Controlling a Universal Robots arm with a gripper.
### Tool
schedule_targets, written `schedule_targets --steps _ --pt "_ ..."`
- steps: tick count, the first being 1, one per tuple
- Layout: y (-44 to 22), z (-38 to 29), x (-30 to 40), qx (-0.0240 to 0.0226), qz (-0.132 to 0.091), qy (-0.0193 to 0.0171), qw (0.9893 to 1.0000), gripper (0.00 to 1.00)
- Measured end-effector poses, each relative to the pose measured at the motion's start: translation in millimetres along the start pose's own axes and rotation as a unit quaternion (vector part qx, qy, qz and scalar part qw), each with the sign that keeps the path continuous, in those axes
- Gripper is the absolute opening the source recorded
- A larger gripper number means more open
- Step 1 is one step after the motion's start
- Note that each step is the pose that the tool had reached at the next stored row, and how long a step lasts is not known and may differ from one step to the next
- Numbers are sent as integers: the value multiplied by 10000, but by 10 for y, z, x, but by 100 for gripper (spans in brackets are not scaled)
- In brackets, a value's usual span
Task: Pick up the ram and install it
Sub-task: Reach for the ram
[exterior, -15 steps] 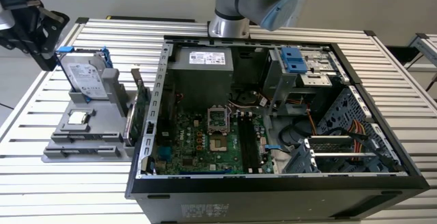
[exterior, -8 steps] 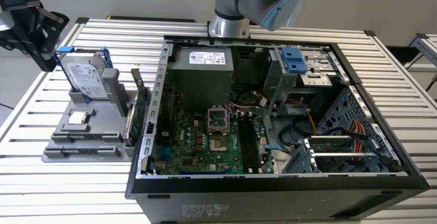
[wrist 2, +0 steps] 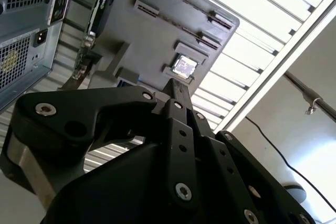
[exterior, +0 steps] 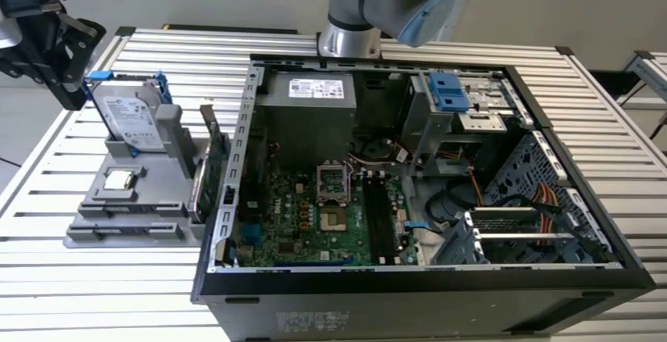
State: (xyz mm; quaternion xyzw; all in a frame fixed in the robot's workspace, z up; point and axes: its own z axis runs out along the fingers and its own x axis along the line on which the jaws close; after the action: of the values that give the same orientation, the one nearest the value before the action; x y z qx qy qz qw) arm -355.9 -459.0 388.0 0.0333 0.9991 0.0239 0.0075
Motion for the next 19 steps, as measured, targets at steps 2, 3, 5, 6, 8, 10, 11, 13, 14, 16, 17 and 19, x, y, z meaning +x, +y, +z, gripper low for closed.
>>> schedule_targets --steps 2,3,5,6,8,10,11,13,14,16,17,19 --pt "-6 3 -2 -1 -1 -1 10000 0" --pt "-9 3 -7 -1 -1 -1 10000 0" --pt "-11 3 -19 0 0 0 10000 0" --pt "-13 5 -26 -1 0 0 10000 0" --pt "-16 7 -47 -1 0 0 10000 0" --pt "-20 9 -63 0 0 0 10000 0" --pt "-25 9 -72 0 0 0 10000 0" --pt "-32 12 -86 0 0 0 10000 0" --pt "-36 13 -92 0 0 0 10000 0" --pt "-43 13 -97 0 -3 0 10000 0" --pt "-49 14 -98 0 -10 0 10000 0" --pt "-57 16 -98 -1 -71 3 10000 0"
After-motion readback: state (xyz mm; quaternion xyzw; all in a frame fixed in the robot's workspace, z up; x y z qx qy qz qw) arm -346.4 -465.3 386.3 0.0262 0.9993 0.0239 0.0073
